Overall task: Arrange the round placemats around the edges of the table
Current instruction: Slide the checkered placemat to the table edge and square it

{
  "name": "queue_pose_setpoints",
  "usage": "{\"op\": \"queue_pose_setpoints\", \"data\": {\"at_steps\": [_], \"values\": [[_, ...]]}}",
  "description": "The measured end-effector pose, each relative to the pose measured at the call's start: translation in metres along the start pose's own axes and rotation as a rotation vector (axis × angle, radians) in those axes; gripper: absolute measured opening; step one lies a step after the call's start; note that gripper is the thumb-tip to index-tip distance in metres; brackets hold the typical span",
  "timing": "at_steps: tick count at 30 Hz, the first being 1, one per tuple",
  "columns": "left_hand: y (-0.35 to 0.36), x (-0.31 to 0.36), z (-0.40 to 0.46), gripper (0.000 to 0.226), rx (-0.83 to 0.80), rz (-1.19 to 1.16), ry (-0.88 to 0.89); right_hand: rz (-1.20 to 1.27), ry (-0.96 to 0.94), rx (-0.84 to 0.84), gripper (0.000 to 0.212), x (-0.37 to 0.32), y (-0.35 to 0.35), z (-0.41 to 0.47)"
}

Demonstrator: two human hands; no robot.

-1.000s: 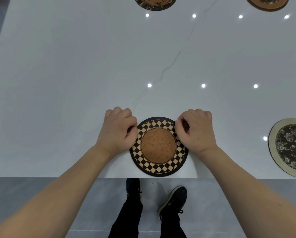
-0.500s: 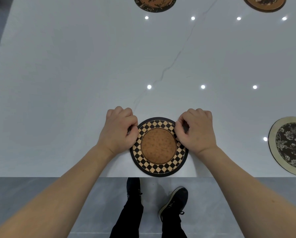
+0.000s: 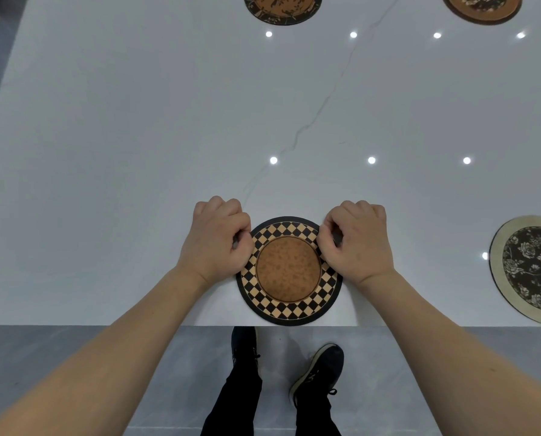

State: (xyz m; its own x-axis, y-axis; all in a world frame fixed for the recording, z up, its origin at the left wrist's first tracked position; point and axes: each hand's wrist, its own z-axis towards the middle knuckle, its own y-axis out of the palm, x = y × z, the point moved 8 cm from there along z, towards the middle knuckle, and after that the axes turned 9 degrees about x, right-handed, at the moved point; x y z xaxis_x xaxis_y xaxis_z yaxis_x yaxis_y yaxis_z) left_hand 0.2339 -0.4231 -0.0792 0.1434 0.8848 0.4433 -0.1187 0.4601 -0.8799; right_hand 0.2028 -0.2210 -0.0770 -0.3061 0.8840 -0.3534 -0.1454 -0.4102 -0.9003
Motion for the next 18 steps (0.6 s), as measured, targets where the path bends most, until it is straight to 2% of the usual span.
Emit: {"op": "queue_pose_setpoints", "data": {"at_steps": [18], "values": [[-0.0015, 0.0009, 0.0004, 0.02, -0.001, -0.004, 0.007, 0.0, -0.016, 0.012, 0.018, -0.0005, -0.0004, -0.0006]]}}
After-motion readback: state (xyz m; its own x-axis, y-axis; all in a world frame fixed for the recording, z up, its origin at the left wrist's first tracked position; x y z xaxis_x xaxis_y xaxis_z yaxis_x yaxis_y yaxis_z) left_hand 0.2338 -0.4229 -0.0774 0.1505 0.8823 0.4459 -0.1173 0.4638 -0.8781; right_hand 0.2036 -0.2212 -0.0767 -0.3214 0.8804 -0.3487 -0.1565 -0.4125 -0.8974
